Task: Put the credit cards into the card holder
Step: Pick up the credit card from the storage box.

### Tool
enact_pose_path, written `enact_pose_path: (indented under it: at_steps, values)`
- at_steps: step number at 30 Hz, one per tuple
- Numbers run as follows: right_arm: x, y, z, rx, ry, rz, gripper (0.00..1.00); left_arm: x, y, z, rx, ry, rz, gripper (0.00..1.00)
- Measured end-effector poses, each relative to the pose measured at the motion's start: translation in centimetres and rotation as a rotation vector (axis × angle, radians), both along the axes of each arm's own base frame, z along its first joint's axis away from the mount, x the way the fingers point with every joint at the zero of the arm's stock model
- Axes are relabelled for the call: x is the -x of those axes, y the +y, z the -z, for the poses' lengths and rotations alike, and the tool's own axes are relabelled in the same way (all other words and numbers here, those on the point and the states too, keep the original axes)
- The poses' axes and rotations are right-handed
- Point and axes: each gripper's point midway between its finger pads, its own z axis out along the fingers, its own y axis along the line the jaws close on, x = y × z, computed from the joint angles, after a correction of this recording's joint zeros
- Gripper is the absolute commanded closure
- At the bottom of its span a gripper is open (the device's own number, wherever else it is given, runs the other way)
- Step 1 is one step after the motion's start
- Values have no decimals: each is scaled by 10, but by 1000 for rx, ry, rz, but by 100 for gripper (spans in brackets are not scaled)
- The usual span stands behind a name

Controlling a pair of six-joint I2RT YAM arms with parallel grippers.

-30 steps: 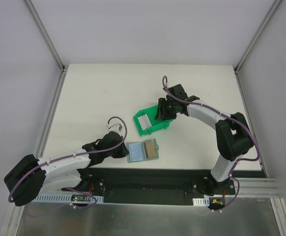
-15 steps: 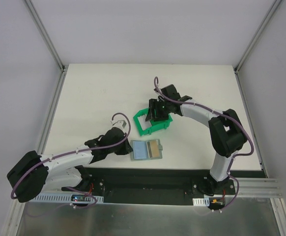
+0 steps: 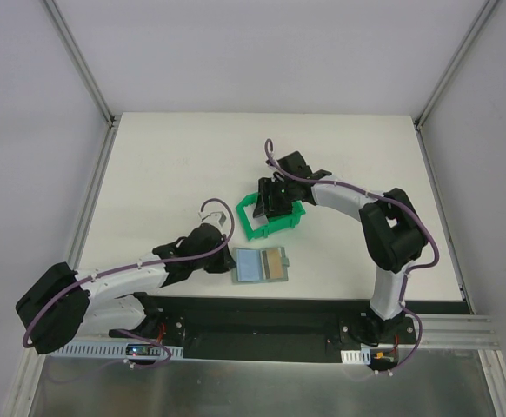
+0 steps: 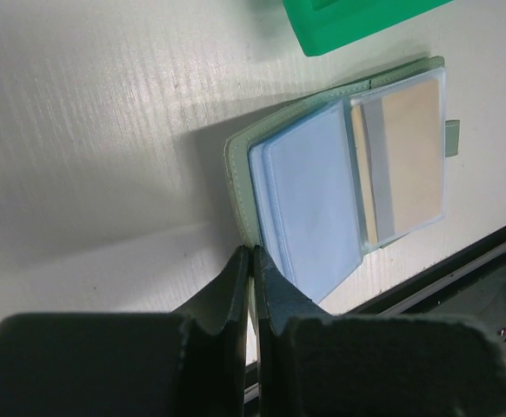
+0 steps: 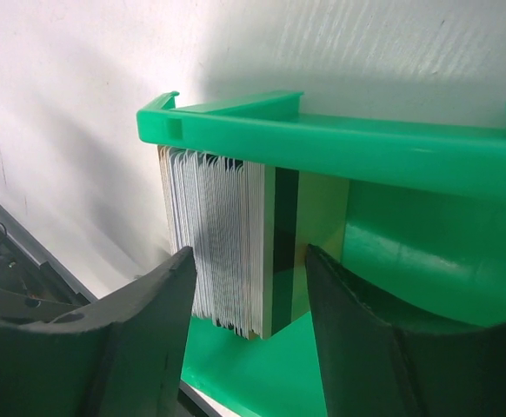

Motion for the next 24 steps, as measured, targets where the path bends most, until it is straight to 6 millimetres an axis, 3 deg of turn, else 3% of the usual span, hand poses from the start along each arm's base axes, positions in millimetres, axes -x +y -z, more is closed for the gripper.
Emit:
enact_pose_path:
  at_steps: [16,24]
  values:
    - [-1,1,-2,-9,1,10,62,-2,-2,-1,-3,0,2,100]
    - [-2,2,-13,-26,-18,10,70,-2,-2,1,-8,5,3,100]
